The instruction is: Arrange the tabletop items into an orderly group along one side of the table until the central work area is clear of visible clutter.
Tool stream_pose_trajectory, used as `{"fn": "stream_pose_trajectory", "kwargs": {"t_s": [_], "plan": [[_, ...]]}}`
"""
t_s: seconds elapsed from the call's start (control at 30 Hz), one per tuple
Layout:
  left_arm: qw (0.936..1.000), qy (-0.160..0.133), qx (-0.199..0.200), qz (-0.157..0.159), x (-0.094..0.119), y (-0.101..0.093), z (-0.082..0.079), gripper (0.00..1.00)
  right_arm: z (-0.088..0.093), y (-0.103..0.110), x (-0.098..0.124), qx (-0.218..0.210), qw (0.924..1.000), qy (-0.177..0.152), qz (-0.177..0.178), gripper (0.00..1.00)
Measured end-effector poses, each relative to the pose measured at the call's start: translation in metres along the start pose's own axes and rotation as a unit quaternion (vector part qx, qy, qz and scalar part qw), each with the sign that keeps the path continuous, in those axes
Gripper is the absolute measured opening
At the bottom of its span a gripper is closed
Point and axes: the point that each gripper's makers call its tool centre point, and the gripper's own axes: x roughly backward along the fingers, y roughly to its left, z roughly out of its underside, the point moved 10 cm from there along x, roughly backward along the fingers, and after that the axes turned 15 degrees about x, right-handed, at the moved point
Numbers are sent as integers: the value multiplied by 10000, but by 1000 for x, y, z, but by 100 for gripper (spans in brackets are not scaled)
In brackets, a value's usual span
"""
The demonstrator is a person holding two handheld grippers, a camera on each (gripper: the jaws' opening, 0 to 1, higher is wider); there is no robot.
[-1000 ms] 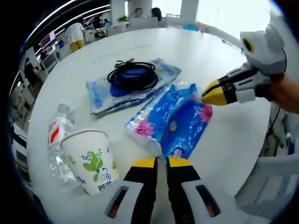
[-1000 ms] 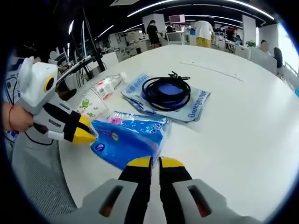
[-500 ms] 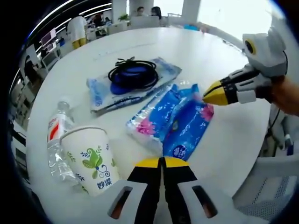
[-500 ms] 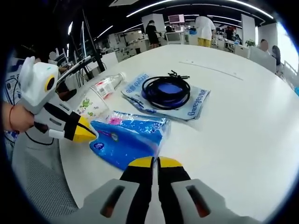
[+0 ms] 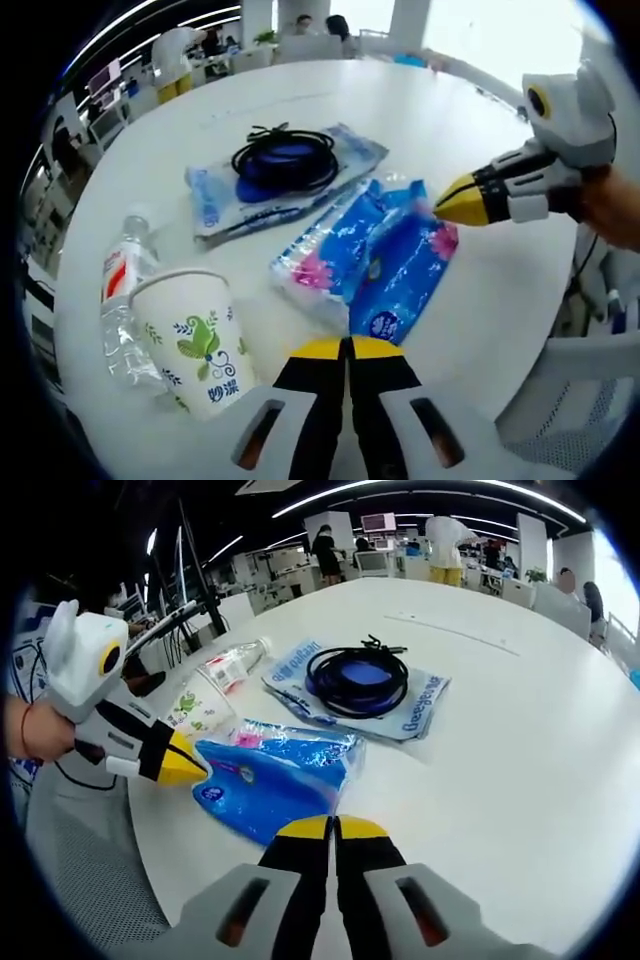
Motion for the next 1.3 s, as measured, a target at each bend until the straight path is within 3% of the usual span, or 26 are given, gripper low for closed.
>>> {"fn": "stream_pose_trajectory", "kwargs": {"t_s": [1.3], "plan": [[9994,-183,-219,181,1,-11,-27,0,-7,-16,20,-179,9990,-245,321,0]]}}
